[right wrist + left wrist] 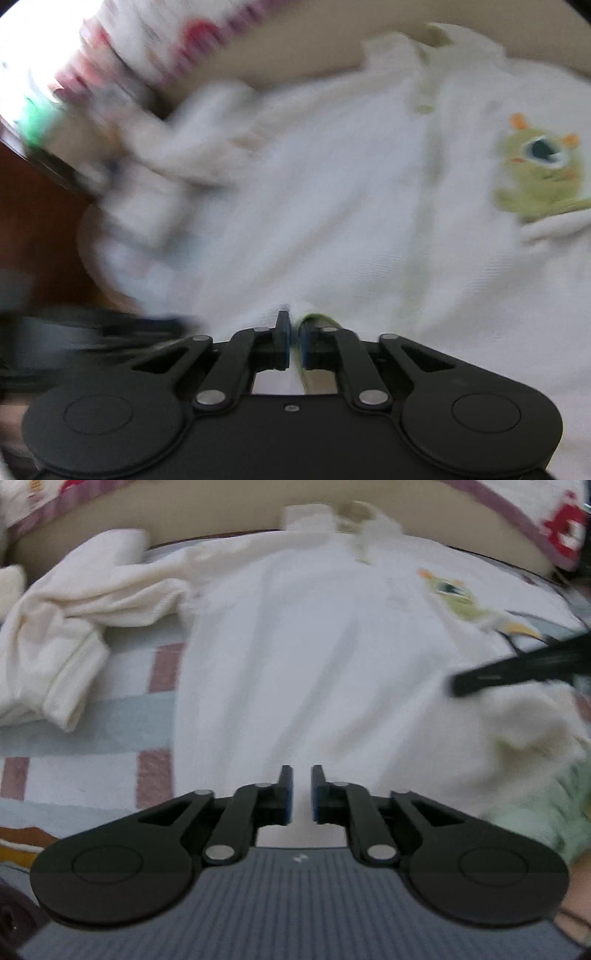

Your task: Fold clothes

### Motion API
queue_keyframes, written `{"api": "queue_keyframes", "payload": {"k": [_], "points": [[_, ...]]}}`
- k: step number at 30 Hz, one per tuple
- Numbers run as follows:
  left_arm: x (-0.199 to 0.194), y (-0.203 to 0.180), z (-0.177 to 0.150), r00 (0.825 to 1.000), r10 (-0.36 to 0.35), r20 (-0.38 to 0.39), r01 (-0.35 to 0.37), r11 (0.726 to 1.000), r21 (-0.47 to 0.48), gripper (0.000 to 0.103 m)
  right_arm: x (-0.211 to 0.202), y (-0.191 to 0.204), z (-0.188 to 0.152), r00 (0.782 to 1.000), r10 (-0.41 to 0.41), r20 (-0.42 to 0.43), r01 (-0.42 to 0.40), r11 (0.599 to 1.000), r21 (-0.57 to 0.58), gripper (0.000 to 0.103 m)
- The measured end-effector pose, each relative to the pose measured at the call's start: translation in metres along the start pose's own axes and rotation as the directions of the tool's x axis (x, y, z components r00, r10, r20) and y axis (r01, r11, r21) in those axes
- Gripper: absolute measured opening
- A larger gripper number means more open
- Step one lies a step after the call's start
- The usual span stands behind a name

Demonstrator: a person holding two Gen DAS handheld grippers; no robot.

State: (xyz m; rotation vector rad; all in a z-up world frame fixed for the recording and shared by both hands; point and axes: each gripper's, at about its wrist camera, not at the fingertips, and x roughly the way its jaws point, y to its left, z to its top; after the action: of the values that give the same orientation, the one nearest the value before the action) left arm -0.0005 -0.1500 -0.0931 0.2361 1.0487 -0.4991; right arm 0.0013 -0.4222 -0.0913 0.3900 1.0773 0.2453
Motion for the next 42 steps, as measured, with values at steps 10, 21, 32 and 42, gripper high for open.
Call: {"api": "queue_keyframes", "payload": {"k": [10,21,32,42], "points": [[-0.007,0.012,-0.023,0.994,-0.022,-0.103,0.012,0.995,-0.102,0.043,-0.045,0.044,-0.043,0.988,0.026,-0.15,-0.063,0.966,-0.249,0.051],[0.006,0.023,-0.024,0.988,-0.004,-0.152,-0.014,0.993,-0.12,0.043,0.051,0.083,-0.085,0.95,-0.178,-0.256,0.0,0.822,-0.569,0.055],[-0.001,0.024,-0.031,0.988,0.044,-0.148,-0.053,0.997,-0.061,0.043,0.029,0.072,-0.099,0.936,0.04,-0.349,-0.177,0.911,-0.373,0.002],[0.04,-0.036,-0.042,0.976,0.112,-0.189,-0.08,0.983,0.167,0.06,0.003,0.025,-0.074,0.989,-0.019,-0.144,0.011,0.998,-0.057,0.046]]}}
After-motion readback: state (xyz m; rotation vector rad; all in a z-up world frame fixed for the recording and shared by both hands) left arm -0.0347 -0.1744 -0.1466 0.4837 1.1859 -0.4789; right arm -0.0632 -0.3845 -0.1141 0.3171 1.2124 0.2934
